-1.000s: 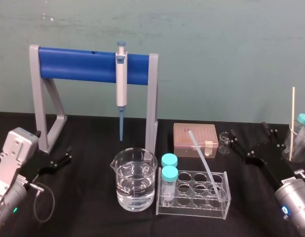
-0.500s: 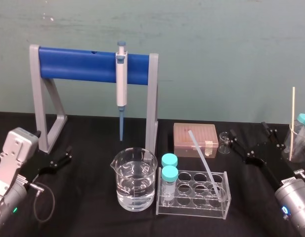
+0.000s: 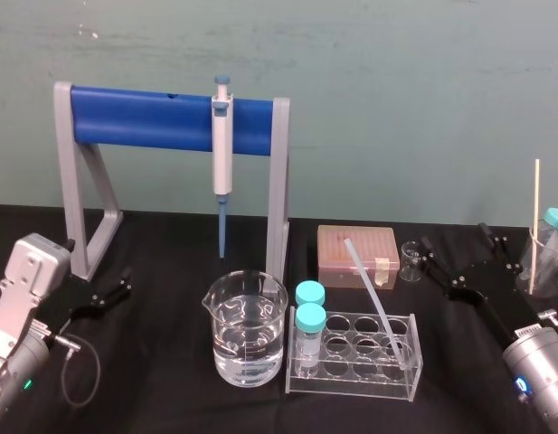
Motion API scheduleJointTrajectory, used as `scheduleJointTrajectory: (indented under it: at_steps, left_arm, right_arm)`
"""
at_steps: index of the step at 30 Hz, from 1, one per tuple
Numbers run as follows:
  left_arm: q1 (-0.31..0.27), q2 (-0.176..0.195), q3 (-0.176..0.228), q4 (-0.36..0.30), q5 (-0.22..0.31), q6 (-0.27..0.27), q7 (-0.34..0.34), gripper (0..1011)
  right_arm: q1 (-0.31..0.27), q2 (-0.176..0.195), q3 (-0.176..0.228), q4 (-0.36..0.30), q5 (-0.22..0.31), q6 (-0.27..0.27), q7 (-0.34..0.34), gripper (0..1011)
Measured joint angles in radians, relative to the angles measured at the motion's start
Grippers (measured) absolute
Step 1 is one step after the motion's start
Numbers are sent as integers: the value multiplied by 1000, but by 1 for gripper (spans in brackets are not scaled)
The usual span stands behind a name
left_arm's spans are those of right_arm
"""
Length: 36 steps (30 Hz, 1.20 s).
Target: Pick up the stirring rod with one hand, then place it down.
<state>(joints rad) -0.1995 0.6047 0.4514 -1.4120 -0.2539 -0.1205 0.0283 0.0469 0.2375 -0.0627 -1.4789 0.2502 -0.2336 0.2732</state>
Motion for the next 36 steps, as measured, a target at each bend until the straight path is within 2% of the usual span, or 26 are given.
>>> scheduleJointTrajectory:
  at_steps: [36]
  left_arm:
    - [0,0,0,0,0,0,0,1000]
  right_arm:
    - [0,0,0,0,-1,-1,0,1004]
